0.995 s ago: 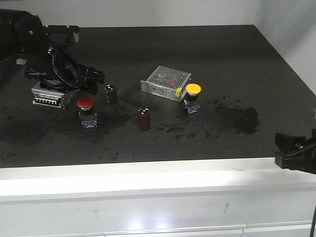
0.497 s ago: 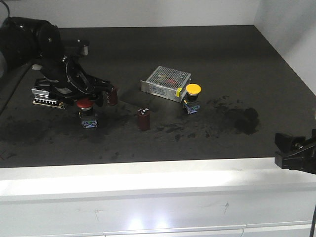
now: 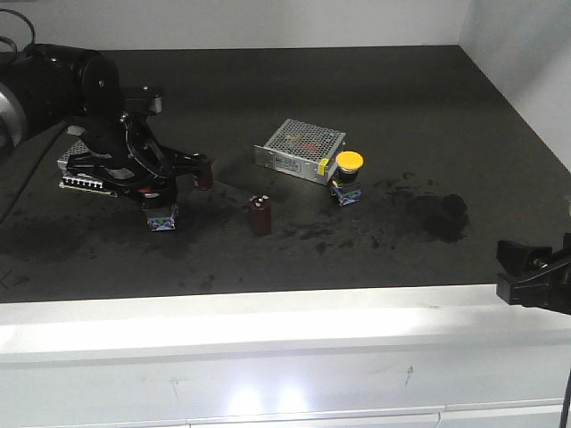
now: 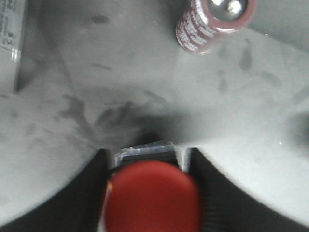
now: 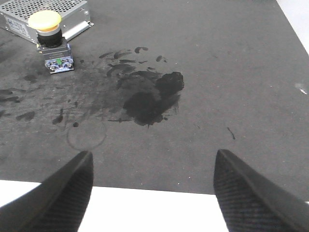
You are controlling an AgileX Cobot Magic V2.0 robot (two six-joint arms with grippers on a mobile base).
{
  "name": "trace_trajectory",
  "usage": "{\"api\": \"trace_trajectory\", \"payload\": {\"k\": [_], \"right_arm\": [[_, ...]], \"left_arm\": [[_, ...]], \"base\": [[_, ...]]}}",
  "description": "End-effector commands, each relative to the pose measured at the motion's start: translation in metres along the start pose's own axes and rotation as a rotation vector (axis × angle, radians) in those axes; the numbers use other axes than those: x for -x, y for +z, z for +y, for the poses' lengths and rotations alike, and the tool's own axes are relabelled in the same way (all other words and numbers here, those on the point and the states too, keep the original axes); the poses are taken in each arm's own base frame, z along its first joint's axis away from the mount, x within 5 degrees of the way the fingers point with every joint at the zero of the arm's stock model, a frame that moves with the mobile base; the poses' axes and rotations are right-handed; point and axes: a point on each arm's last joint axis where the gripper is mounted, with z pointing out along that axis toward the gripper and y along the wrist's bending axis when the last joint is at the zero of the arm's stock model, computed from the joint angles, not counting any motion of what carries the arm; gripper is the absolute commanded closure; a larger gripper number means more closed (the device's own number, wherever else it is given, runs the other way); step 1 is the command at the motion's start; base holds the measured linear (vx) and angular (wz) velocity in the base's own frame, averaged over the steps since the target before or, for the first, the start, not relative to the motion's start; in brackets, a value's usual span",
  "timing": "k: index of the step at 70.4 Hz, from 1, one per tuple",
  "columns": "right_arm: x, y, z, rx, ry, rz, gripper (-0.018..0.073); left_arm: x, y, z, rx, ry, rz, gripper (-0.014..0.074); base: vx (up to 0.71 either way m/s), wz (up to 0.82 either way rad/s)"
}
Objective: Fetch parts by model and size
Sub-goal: 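Lift the red-capped button with the left gripper and withdraw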
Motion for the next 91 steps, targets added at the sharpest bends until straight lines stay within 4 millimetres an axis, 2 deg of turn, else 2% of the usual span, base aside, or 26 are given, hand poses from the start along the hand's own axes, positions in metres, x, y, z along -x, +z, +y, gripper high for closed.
{"api": "trace_trajectory", "payload": {"k": [1,4,15,30,43,51,65,76,91], "right_arm": [[0.017,-0.004,0.000,-0.001,-0.015,-0.103,0.0053],[0.017,-0.004,0.000,-0.001,-0.015,-0.103,0.0053],[0.017,-0.004,0.000,-0.001,-0.015,-0.102,0.0053],[0.017,-0.004,0.000,-0.001,-0.015,-0.102,0.0053],[0.017,-0.004,0.000,-0.001,-0.015,-0.102,0.0053],[0.017,-0.004,0.000,-0.001,-0.015,-0.102,0.0053],[0.017,-0.004,0.000,-0.001,-0.015,-0.102,0.0053],[0.017,-0.004,0.000,-0.001,-0.015,-0.102,0.0053],[0.017,-0.004,0.000,-0.001,-0.015,-0.102,0.0053]], "left_arm": [[0.006,-0.036,-0.005,-0.034,-0.008,-0.105,0.0556],[0.006,-0.039,-0.005,-0.035,-0.008,-0.108,0.0605],[0.003,-0.067,-0.009,-0.052,0.015,-0.183,0.0604],[-0.007,-0.131,-0.012,-0.086,0.071,-0.347,0.0604],[-0.031,-0.183,-0.002,-0.058,0.108,-0.506,0.0603],[-0.059,-0.203,0.009,-0.040,0.127,-0.595,0.0603],[-0.122,-0.220,0.027,-0.057,0.136,-0.688,0.0603],[-0.173,-0.227,0.041,-0.074,0.136,-0.753,0.0603],[-0.237,-0.226,0.060,-0.089,0.136,-0.825,0.0603]], "base": [[0.00,0.00],[0.00,0.00],[0.00,0.00],[0.00,0.00],[0.00,0.00],[0.00,0.00],[0.00,0.00],[0.00,0.00],[0.00,0.00]]}}
